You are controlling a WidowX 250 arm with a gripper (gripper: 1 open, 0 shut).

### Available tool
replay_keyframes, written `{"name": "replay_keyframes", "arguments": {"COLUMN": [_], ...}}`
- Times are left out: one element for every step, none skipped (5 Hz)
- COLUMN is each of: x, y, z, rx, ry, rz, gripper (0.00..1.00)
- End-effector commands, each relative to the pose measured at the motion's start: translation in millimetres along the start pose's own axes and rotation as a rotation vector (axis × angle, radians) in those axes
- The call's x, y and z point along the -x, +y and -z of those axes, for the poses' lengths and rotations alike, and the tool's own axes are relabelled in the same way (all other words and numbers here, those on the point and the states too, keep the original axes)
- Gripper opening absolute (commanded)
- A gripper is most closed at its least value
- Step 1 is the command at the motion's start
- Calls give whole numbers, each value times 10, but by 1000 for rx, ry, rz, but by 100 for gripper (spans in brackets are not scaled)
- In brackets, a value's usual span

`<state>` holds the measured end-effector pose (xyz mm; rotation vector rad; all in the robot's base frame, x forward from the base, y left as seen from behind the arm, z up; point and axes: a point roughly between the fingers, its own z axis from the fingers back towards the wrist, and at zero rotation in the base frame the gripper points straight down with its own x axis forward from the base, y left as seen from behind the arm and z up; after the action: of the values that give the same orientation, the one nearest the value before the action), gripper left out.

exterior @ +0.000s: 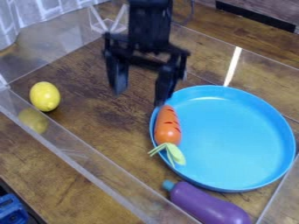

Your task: Move the carrot to the left side

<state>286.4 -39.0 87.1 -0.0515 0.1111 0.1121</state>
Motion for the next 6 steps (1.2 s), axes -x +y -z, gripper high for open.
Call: {"name": "replay_keyframes", "arguments": {"x": [44,26,21,67,88,152], "y": [-117,-145,-169,-277,-370,-448], "z": [-149,-149,-143,-61,75,-20], "rx": [53,70,82,93,98,117], "ry": [-100,-105,-106,-103,-101,-122], "rz": [-10,-8,-12,27,53,9], "gripper": [100,100,100,100,100,100]}}
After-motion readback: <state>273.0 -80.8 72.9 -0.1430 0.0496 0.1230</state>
